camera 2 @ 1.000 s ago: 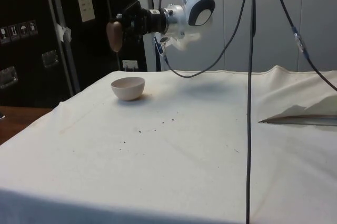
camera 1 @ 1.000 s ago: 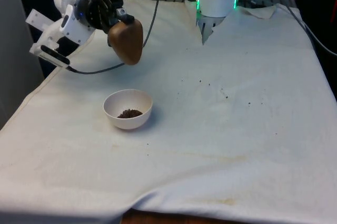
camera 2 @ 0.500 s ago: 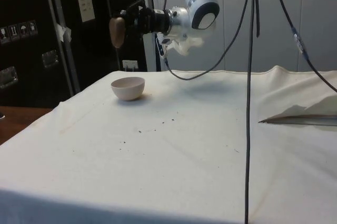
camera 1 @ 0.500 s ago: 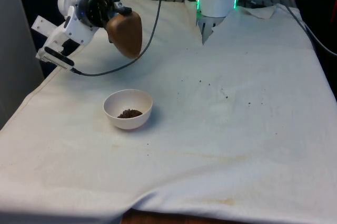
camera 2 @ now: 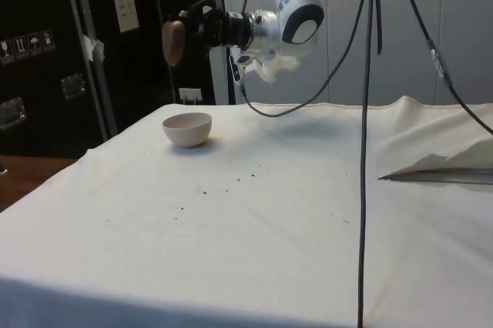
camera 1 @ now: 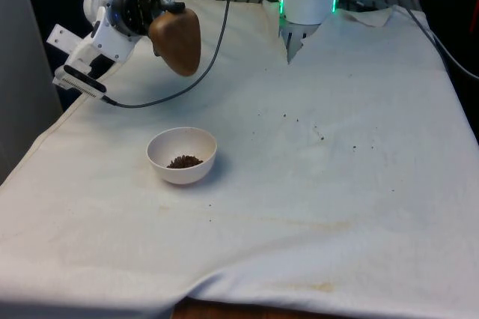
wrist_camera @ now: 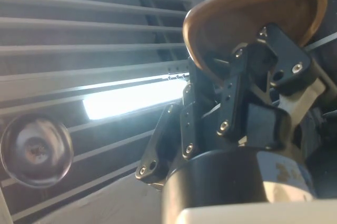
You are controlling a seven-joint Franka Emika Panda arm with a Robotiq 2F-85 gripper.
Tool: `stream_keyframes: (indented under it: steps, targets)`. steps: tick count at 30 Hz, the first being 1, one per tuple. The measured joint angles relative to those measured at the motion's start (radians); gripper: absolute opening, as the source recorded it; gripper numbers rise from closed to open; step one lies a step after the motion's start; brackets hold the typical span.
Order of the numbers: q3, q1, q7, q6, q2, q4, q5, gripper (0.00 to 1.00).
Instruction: Pour the coffee beans from the cup into the bowl.
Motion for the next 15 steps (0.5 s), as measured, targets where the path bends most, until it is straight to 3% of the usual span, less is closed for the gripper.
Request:
stream_keyframes:
  steps: [15]
  targets:
    - [0.000,0.001,-0.008,-0.001,0.000,0.000,0.000,0.03]
